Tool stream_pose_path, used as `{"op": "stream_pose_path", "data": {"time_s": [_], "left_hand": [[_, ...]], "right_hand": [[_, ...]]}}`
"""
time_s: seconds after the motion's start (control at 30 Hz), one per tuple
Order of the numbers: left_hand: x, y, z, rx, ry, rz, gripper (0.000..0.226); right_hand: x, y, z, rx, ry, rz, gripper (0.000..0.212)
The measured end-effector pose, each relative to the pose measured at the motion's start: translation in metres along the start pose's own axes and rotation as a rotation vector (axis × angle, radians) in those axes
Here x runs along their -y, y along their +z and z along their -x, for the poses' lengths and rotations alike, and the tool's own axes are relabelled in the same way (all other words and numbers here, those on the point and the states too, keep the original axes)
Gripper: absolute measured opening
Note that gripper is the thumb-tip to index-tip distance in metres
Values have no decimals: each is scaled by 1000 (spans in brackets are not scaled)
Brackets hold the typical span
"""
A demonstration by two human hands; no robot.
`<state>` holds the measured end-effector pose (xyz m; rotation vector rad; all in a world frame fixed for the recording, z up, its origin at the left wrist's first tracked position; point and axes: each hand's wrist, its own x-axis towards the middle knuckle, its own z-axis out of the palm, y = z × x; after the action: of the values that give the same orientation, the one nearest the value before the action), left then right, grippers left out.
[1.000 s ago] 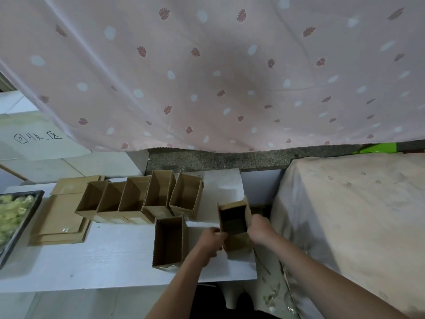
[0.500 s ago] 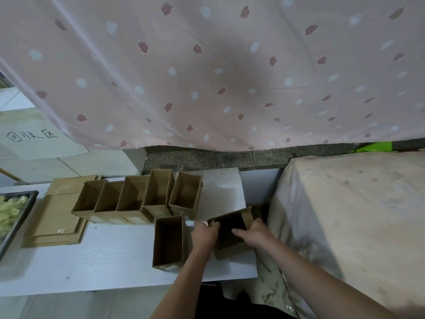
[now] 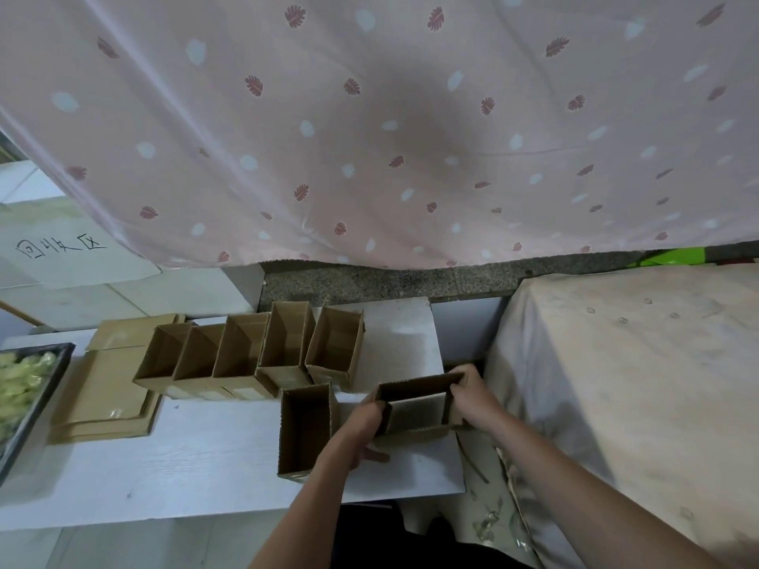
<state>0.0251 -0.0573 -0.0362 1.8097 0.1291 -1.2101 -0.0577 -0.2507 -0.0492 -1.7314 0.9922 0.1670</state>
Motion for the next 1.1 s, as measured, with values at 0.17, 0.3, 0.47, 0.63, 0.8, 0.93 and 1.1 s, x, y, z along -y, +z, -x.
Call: {"op": "stream_pose_path", "data": {"time_s": [0.17, 0.3, 0.47, 0.63, 0.8, 0.93, 1.1], "left_hand": [[-12, -1, 1, 88, 136, -98, 56], [-16, 1, 2, 29, 232, -290, 88], [-18, 12, -7, -4, 356, -370, 55], [-27, 21, -2, 19, 112, 73, 69], [-33, 11, -2, 263, -32, 601, 58], [-25, -4, -5, 261, -45, 604, 50], [-12, -9, -16, 147, -39, 435, 54]], "right_hand": [[1, -17, 7, 137, 204, -769, 23], [-7, -40, 7, 78, 270, -795, 28], [-21, -51, 5, 165, 354, -591, 31], [-17, -54, 6, 285, 322, -578, 49], [-23, -41, 6, 275, 270, -446, 60], [-34, -42, 6, 117, 293, -445, 100], [-32, -52, 3, 124, 295, -432, 43]]}}
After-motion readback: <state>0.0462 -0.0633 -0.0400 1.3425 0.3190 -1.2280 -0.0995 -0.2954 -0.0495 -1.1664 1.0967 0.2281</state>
